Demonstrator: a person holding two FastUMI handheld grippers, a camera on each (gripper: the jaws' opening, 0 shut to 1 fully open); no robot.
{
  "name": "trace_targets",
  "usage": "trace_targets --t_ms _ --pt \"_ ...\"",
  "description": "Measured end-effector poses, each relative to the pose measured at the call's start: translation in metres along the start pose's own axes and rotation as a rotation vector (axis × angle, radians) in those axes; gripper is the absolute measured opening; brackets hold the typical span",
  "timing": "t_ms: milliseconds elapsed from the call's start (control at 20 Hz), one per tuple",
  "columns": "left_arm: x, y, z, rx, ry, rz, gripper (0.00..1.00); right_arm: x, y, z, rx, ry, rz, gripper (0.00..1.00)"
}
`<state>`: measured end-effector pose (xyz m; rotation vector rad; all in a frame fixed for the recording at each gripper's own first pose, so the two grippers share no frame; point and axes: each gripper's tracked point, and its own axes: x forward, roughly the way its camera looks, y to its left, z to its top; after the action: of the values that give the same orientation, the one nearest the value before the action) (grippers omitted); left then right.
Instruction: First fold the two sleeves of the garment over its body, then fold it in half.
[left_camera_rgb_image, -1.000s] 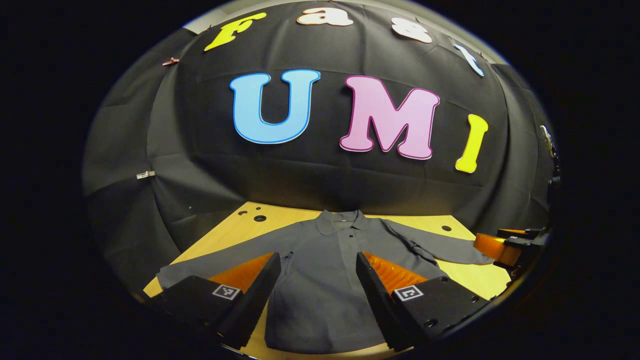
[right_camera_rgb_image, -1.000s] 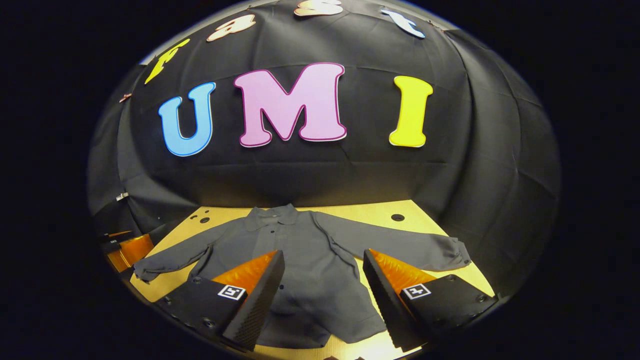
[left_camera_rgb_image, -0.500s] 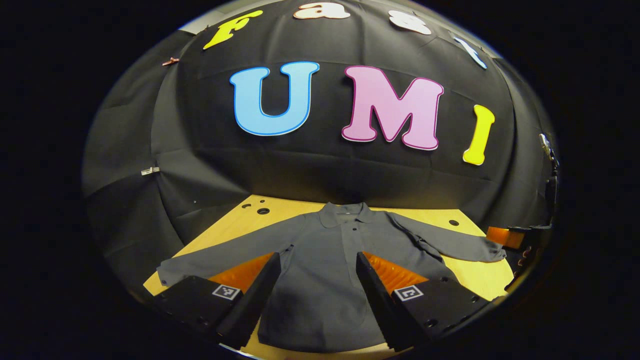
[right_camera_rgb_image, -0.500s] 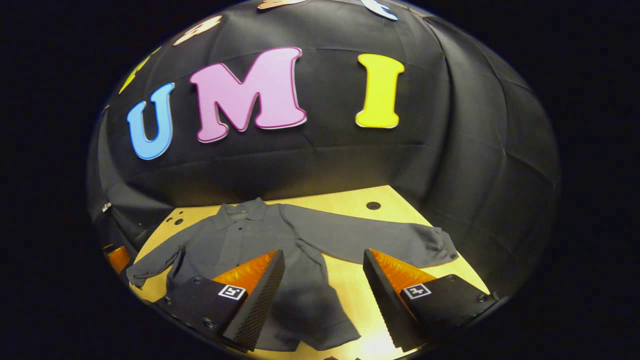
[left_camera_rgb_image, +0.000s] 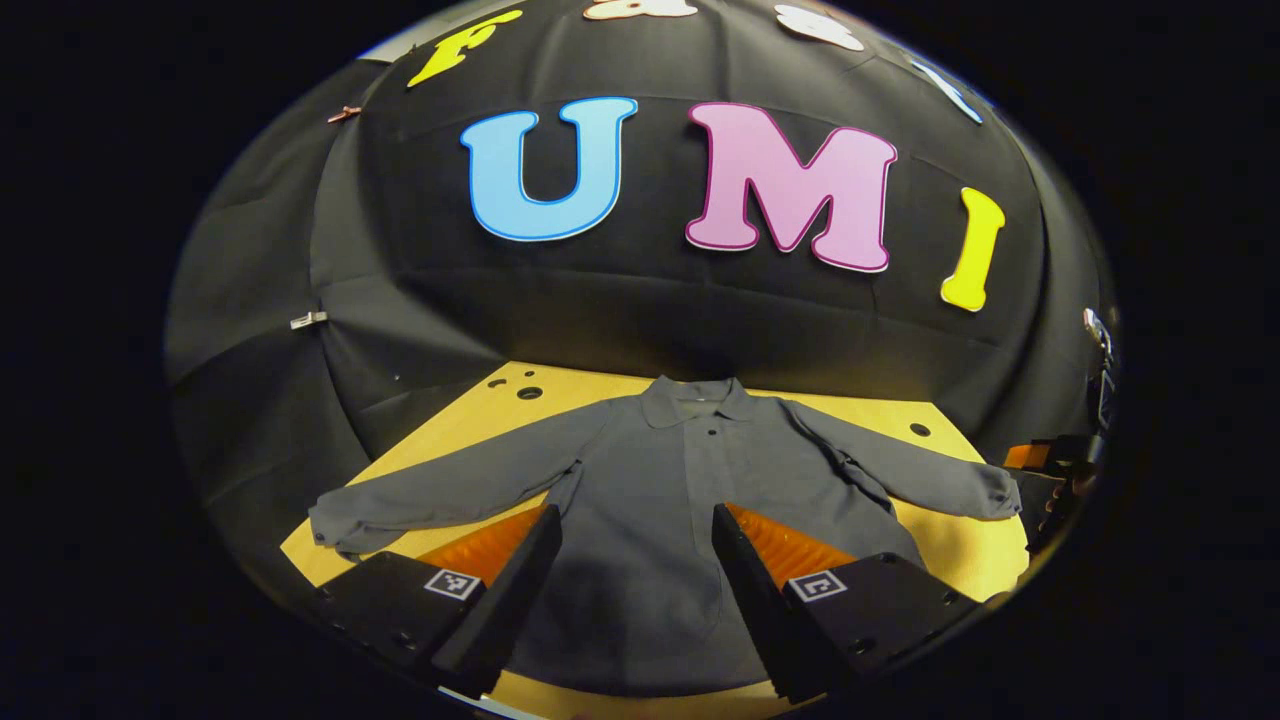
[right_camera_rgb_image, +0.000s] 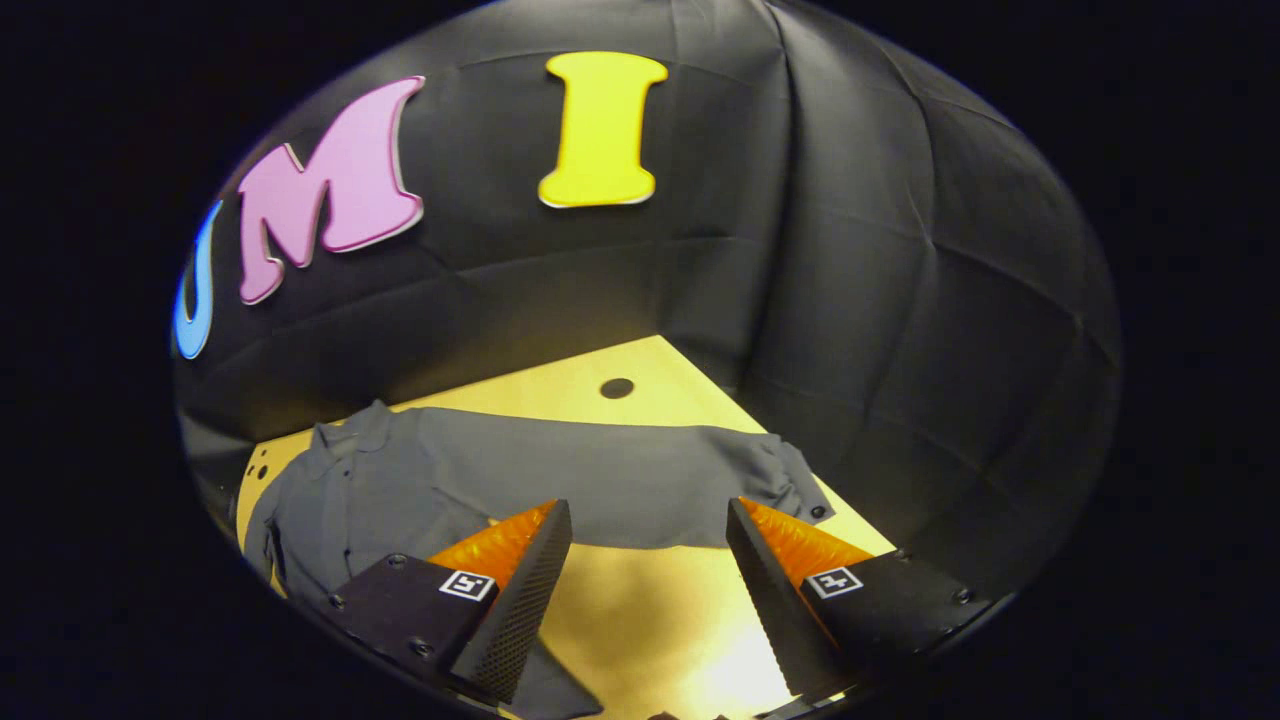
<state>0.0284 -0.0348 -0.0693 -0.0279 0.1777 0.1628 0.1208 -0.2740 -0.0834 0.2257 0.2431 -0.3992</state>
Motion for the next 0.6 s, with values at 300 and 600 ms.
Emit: trace_targets --t_ms 300,600 --pt "0.006 0.002 -0.014 -0.002 0.046 0.032 0.96 0.054 -0.053 -0.005 0.058 0.041 -0.114 0.98" --pt "0.014 0.002 -0.021 -0.017 0.083 0.048 0.96 0.111 -0.094 -0.018 0.110 0.094 -0.217 0.98"
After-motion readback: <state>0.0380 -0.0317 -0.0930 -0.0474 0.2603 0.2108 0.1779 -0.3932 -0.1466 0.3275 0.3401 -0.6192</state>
